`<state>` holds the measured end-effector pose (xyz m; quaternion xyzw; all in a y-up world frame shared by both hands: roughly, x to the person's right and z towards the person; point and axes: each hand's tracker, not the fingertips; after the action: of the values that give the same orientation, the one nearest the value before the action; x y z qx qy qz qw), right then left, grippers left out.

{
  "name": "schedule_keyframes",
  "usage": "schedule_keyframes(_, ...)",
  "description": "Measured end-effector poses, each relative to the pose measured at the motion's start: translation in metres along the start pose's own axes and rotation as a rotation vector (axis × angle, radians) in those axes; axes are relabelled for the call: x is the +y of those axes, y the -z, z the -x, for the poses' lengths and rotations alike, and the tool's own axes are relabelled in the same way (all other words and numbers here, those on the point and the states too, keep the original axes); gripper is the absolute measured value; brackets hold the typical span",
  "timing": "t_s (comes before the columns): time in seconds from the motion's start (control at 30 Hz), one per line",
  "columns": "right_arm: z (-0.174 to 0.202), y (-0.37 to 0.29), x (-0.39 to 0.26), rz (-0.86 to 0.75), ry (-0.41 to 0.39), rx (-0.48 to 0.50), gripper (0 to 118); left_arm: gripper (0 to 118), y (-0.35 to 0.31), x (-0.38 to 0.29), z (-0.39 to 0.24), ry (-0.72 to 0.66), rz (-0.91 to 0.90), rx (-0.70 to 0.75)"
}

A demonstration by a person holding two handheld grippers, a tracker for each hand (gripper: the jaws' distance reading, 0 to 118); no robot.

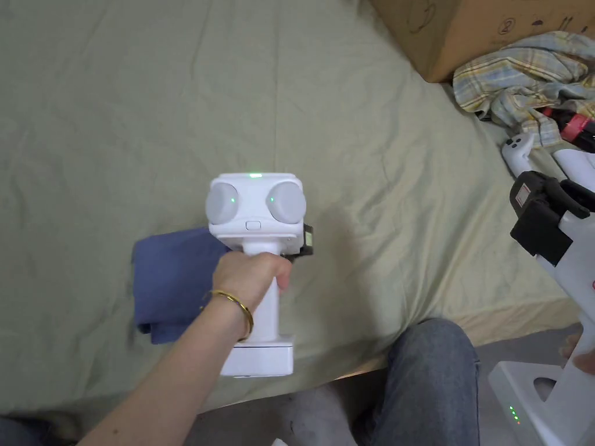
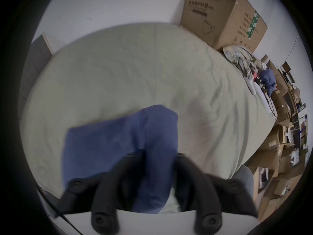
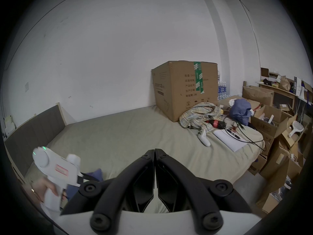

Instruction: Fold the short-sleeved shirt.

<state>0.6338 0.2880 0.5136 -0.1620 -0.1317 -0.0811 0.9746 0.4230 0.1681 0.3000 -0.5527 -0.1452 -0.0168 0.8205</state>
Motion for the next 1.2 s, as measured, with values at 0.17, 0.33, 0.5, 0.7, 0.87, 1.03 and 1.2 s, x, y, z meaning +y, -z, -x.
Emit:
schedule_keyframes(0.17,-0.007,-0.001,0.0,0.006,-0.001,-0.016,0,71,0.002,-0.003,0.008,-0.159,0.051,-0.302)
schedule_keyframes(0.33,0.005,0.003,0.003,0.009,-0.009,0.011,0,69,-0.066,0.007,0.047,-0.072,-0.274,-0.283)
schedule_keyframes(0.5,0.024,0.008,0.003,0.007,-0.024,0.057,0,5,-0.085,-0.001,0.061,0.06,-0.511,0.082)
schedule_keyframes(0.7,0.035,0.014,-0.001,0.029,-0.021,0.085,0,0,-0.01,-0.033,0.045,0.111,-0.359,0.095)
schedule_keyframes(0.87,0.033,0.017,-0.001,0.044,-0.013,0.088,0,0,0.048,-0.066,0.005,0.291,-0.242,0.159)
schedule_keyframes(1.03,0.039,0.018,-0.001,0.054,-0.034,0.099,0,0,0.048,-0.051,0.004,0.287,-0.202,0.164)
schedule_keyframes(1.2,0.059,0.026,-0.001,0.064,-0.068,0.145,0,0,-0.026,-0.035,0.049,0.087,-0.411,0.029)
